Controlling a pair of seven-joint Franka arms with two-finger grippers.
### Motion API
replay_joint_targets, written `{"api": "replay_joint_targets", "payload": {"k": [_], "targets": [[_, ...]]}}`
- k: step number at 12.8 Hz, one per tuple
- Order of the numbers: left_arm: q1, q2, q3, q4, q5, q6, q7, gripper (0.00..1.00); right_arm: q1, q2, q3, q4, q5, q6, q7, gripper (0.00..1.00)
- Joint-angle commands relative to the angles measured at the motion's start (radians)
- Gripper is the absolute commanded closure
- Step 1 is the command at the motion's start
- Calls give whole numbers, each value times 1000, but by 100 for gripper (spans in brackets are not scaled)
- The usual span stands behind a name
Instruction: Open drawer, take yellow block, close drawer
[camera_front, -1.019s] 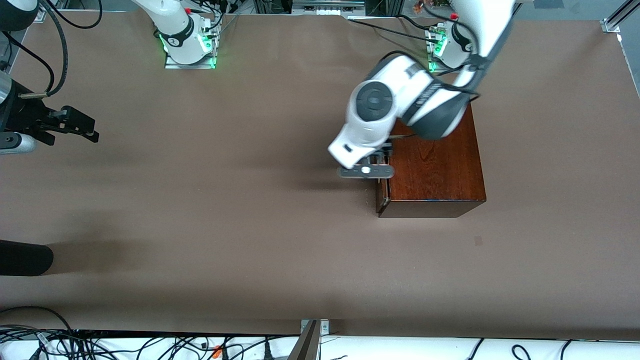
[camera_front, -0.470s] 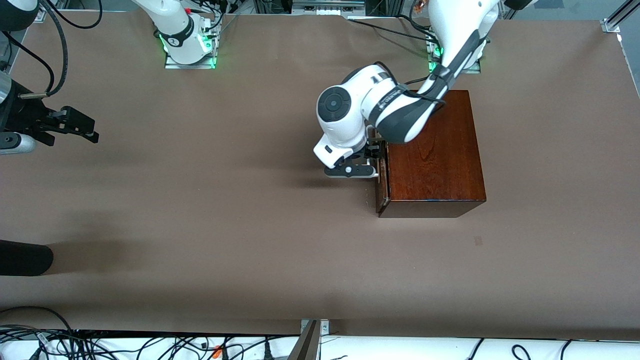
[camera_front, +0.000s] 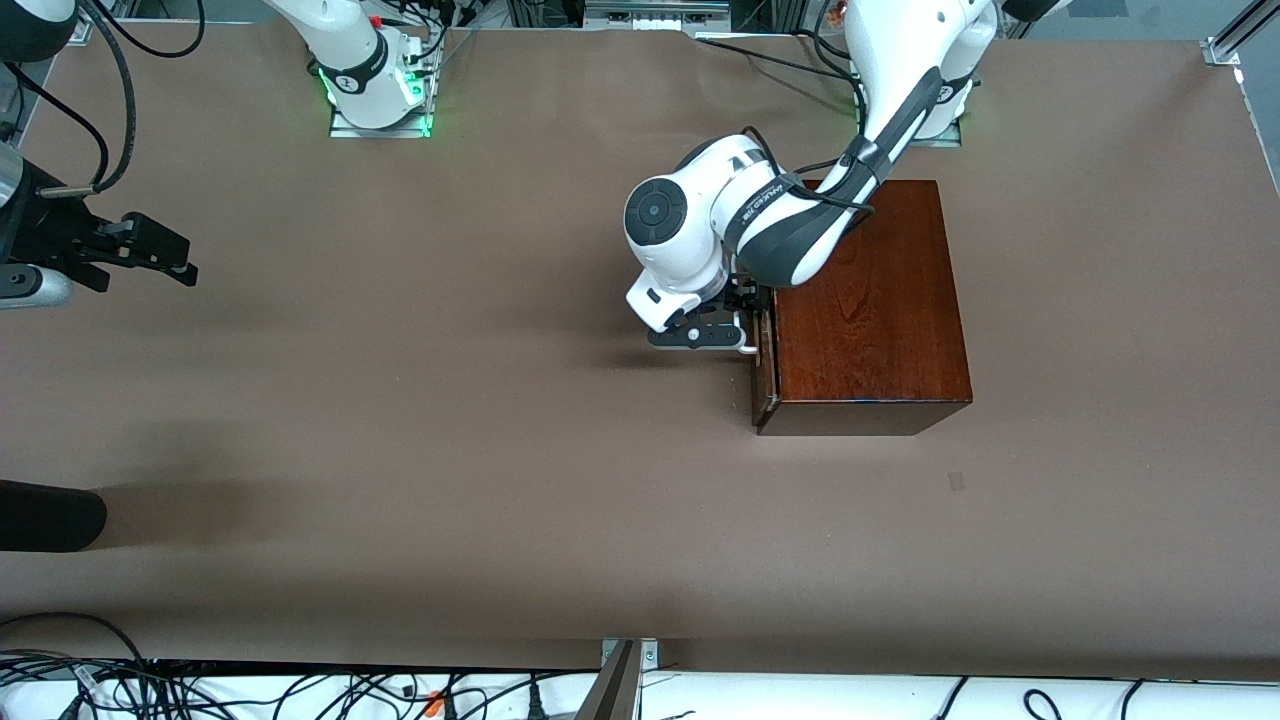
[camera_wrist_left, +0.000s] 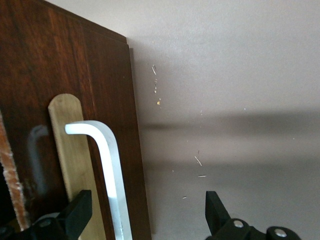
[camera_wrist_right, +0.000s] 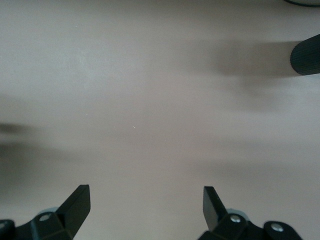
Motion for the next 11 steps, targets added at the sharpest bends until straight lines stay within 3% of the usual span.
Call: {"api": "replay_joint_targets", "payload": {"k": [1,7,11], "targets": [[-2,-2,3,-21,31,9,-16,0,-5,-9,5,-10,-1,8,1,0],[-11,0,2,-56,31,16,-16,0,-5,-9,5,-10,-1,8,1,0],[-11,12,0,-52,14,119,-27,0,-5,-9,5,-10,-1,8,1,0]]}}
